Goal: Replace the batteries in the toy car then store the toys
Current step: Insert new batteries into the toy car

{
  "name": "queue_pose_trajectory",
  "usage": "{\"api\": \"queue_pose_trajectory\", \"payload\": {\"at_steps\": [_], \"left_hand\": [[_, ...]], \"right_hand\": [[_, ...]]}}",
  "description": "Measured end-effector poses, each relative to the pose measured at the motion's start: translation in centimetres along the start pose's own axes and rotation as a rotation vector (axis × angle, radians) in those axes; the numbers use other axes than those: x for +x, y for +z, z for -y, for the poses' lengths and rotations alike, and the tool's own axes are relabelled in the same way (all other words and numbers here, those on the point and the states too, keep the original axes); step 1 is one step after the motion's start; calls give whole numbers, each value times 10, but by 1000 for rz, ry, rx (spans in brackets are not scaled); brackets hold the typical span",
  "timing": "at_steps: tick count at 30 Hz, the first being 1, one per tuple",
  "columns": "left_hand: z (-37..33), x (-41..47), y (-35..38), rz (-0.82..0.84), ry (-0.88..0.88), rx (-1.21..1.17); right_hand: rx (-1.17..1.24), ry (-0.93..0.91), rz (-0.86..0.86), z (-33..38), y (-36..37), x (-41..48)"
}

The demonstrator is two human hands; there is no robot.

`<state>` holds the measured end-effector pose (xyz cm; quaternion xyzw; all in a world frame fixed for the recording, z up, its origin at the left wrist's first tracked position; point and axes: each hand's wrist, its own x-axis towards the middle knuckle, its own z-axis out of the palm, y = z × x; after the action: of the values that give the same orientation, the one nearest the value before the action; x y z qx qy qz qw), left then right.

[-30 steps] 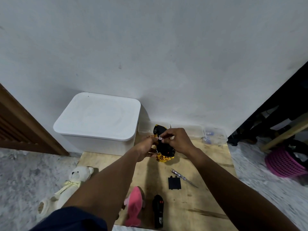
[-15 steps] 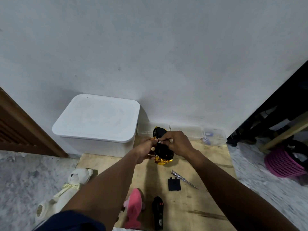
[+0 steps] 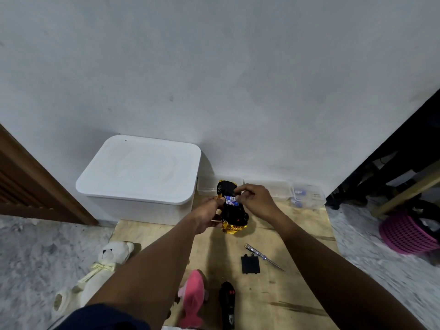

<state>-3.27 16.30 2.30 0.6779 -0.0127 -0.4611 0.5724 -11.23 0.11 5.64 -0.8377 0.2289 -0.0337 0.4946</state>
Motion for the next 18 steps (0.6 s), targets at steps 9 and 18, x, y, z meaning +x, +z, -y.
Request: {"api": "queue_pose_trajectory", "payload": {"at_steps": [9, 18], "left_hand": [[3, 2, -12, -34, -23, -16], [-1, -2, -6, -25, -20, -17]], "right_hand": [[407, 506, -44, -15, -28, 8], [817, 615, -76, -26, -21, 3]]}}
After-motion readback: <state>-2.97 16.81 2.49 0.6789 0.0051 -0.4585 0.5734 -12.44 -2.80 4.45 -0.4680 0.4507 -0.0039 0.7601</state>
